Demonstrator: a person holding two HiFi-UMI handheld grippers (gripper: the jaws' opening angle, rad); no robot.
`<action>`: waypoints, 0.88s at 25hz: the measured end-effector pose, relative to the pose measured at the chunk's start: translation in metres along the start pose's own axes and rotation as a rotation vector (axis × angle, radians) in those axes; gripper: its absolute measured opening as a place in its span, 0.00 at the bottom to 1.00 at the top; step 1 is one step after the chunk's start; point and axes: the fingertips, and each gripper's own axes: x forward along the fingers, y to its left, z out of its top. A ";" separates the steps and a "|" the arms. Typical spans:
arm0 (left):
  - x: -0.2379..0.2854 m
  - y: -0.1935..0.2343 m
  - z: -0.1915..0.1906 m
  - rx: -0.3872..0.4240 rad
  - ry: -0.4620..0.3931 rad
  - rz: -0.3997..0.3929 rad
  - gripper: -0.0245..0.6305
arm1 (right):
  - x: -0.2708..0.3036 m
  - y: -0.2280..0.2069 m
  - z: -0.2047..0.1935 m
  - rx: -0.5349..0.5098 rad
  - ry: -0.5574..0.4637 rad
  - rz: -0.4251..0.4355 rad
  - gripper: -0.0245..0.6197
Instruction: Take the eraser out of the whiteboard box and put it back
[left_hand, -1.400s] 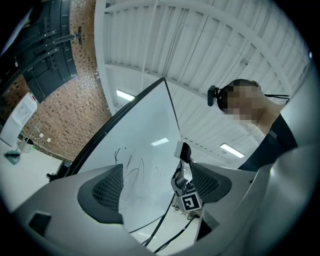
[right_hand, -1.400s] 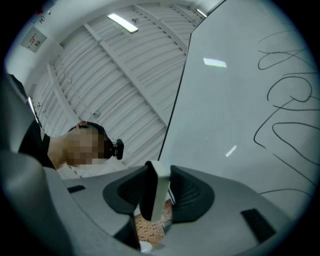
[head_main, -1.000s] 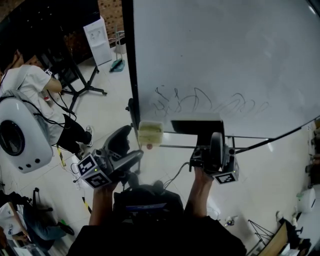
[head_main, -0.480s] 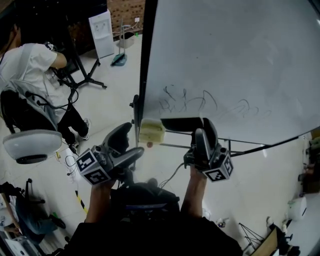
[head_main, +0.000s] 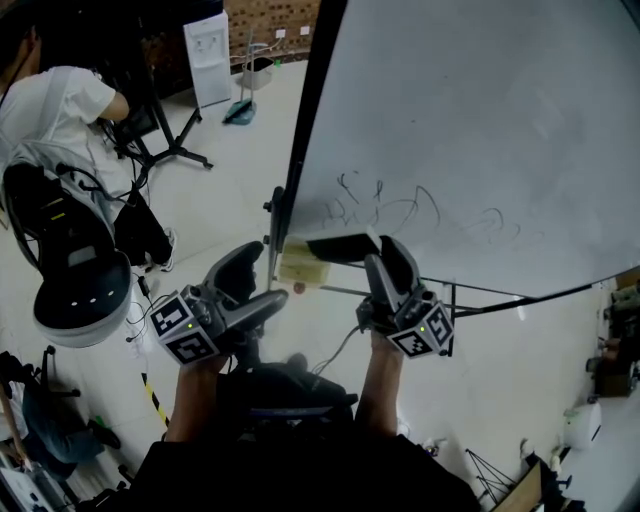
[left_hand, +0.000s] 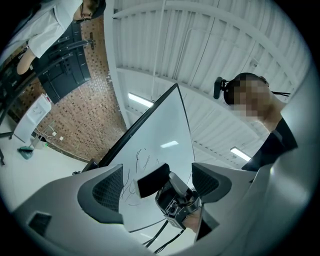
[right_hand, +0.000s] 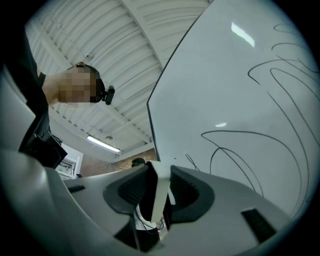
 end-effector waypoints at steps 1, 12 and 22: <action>-0.001 0.001 0.000 -0.001 0.000 0.002 0.69 | 0.001 -0.001 -0.003 0.000 0.008 -0.003 0.28; -0.004 0.012 -0.002 -0.019 0.013 0.021 0.69 | 0.009 -0.007 -0.038 -0.069 0.144 -0.025 0.28; -0.007 0.016 -0.002 -0.027 0.013 0.030 0.69 | 0.014 -0.010 -0.074 -0.117 0.275 -0.032 0.28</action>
